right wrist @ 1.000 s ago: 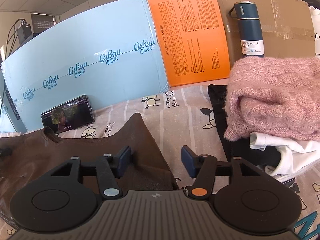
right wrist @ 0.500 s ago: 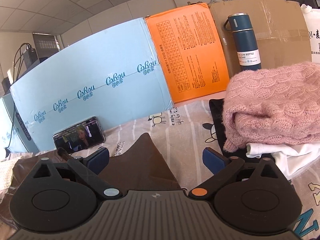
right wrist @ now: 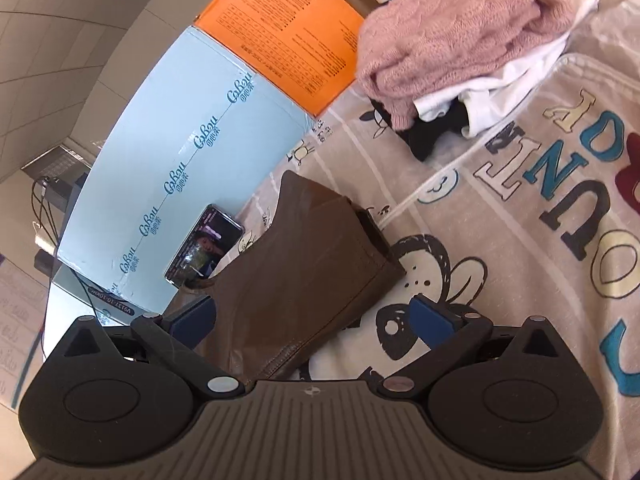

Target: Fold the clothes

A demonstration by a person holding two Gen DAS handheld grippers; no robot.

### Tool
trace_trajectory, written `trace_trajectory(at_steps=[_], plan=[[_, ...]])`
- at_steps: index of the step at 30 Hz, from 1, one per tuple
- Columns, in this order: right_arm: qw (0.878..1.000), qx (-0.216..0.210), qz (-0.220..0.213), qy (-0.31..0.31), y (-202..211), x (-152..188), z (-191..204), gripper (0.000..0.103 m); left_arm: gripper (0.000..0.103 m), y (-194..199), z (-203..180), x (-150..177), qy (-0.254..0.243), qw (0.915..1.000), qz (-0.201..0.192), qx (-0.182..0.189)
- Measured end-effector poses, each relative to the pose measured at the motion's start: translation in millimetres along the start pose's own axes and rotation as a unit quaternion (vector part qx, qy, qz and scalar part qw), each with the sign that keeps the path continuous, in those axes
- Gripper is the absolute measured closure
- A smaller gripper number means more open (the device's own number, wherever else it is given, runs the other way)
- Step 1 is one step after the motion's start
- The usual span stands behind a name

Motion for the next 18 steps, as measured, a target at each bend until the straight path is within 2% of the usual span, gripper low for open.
trace_trajectory(at_steps=[2, 4, 8, 10, 12, 13, 14, 17, 18], plan=[[1.0, -0.002, 0.018, -0.01, -12.6, 2.4, -0.7, 0.0, 0.006, -1.9, 0.1, 1.2, -0.001, 1.0, 0.005, -0.004], [1.0, -0.005, 0.017, -0.008, -24.5, 1.7, 1.3, 0.0, 0.006, -5.2, 1.4, 2.6, -0.001, 0.9999, 0.012, -0.009], [1.0, 0.007, -0.005, 0.017, -44.1, -8.2, 9.0, 0.0, 0.006, -9.7, 0.3, 4.8, -0.006, 0.9997, 0.019, -0.01], [1.0, -0.002, -0.023, 0.016, -49.8, -12.3, 10.5, 0.0, 0.006, -11.0, -1.4, 6.0, -0.01, 0.9997, 0.021, -0.009], [0.999, -0.022, -0.028, 0.03, -55.4, -12.7, 13.1, 0.005, 0.006, -12.1, -3.2, 6.8, -0.015, 0.9996, 0.021, -0.009], [0.998, -0.03, -0.029, 0.036, -56.6, -12.9, 13.7, 0.019, 0.006, -12.5, -4.3, 7.0, -0.018, 0.9996, 0.02, -0.007], [0.998, -0.039, -0.03, 0.04, -57.3, -13.3, 14.1, 0.038, 0.006, -12.9, -5.5, 7.1, -0.021, 0.9996, 0.019, -0.006], [0.997, -0.056, -0.037, 0.038, -57.1, -17.7, 12.6, 0.06, 0.006, -14.3, -9.1, 7.7, -0.029, 0.9994, 0.019, -0.002], [0.997, -0.052, -0.04, 0.038, -58.1, -18.7, 11.4, 0.063, 0.006, -14.5, -10.0, 7.9, -0.031, 0.9993, 0.019, -0.002]])
Point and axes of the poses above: each gripper's, at about its wrist camera, not at the fingertips, and y roughly against the way its jaws point, z to its left, x to its underside, the point moved 8 cm from there along -y, roughly the way its jaws point, and after that the axes turned 5 degrees about z, right-handed, at the moved point
